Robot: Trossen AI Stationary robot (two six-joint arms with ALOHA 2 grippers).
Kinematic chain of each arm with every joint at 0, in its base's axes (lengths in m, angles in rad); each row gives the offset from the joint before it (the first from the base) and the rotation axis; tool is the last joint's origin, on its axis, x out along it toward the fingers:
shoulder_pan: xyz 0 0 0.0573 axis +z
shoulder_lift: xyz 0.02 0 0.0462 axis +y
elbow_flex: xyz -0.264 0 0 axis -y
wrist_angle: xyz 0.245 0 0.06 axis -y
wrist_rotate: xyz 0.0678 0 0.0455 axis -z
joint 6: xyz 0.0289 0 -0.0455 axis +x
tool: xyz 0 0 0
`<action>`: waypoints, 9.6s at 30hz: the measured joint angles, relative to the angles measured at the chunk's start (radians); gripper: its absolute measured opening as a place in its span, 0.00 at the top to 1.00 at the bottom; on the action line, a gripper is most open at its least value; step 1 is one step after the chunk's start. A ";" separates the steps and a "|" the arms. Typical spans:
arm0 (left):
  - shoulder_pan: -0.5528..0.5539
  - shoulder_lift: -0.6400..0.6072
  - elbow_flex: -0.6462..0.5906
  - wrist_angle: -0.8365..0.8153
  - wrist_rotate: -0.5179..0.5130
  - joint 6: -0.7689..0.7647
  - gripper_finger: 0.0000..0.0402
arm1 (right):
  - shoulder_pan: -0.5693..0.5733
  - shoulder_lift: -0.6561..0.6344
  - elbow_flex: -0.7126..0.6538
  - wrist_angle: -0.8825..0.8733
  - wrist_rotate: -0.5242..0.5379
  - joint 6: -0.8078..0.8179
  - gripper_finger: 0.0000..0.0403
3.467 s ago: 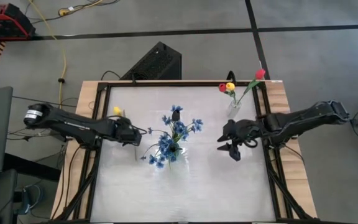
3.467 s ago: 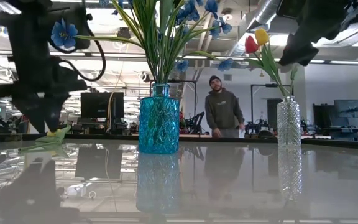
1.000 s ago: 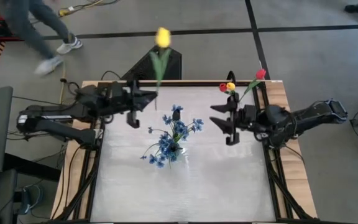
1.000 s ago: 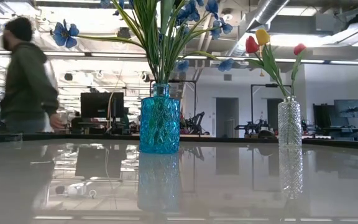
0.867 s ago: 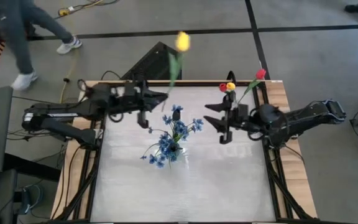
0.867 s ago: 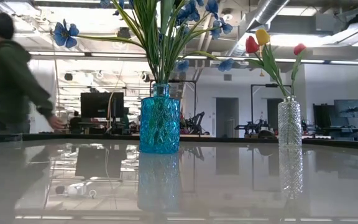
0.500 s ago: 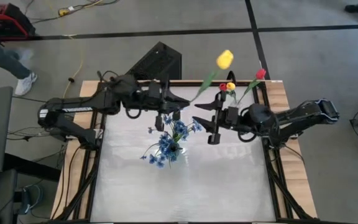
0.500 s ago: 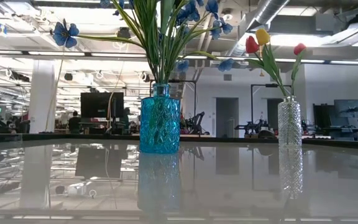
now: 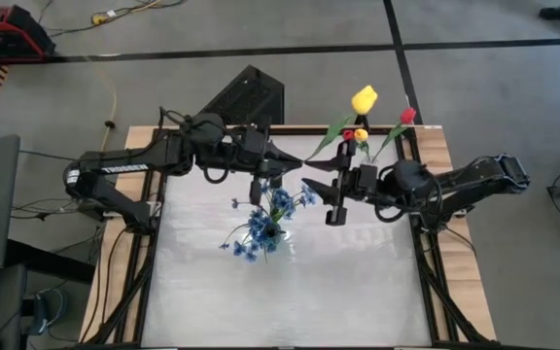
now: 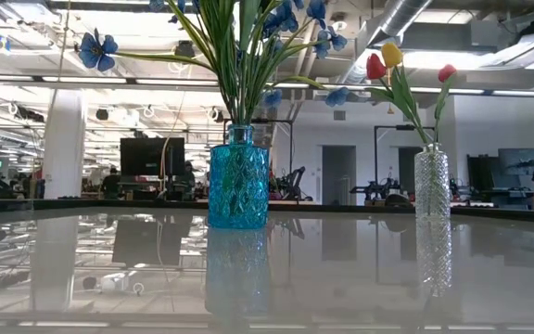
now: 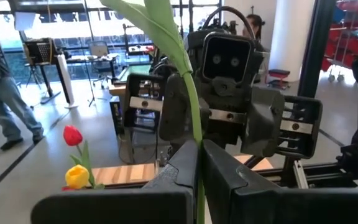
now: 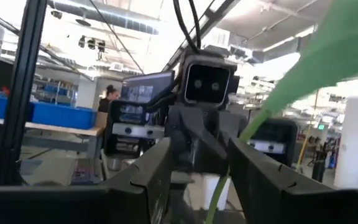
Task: Sort flowers into vase by color
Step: Put the yellow tulip into the transparent vase, then return to Home Position
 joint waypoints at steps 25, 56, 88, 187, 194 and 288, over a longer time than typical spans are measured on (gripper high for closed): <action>0.000 0.000 -0.001 -0.050 -0.003 0.063 1.00 | -0.007 -0.014 0.000 -0.038 0.063 -0.015 0.63; 0.046 -0.322 -0.199 -0.420 -0.190 0.085 0.73 | 0.010 -0.411 -0.001 -0.632 0.068 0.235 0.96; -0.092 -0.604 -1.427 0.763 -0.271 -0.239 0.73 | -0.256 -0.649 -0.214 -1.236 0.506 0.617 0.96; -0.172 -0.545 -1.427 0.779 -0.290 -0.188 0.73 | -0.477 -0.498 -0.272 -1.664 -0.593 0.955 0.66; -0.172 -0.545 -1.427 0.775 -0.268 -0.197 0.73 | -0.369 -0.504 -0.272 -1.500 -0.710 0.935 0.66; -0.043 -1.226 -1.576 0.144 -0.321 -0.230 0.73 | -0.576 -0.571 -1.007 -0.406 -0.402 0.412 0.87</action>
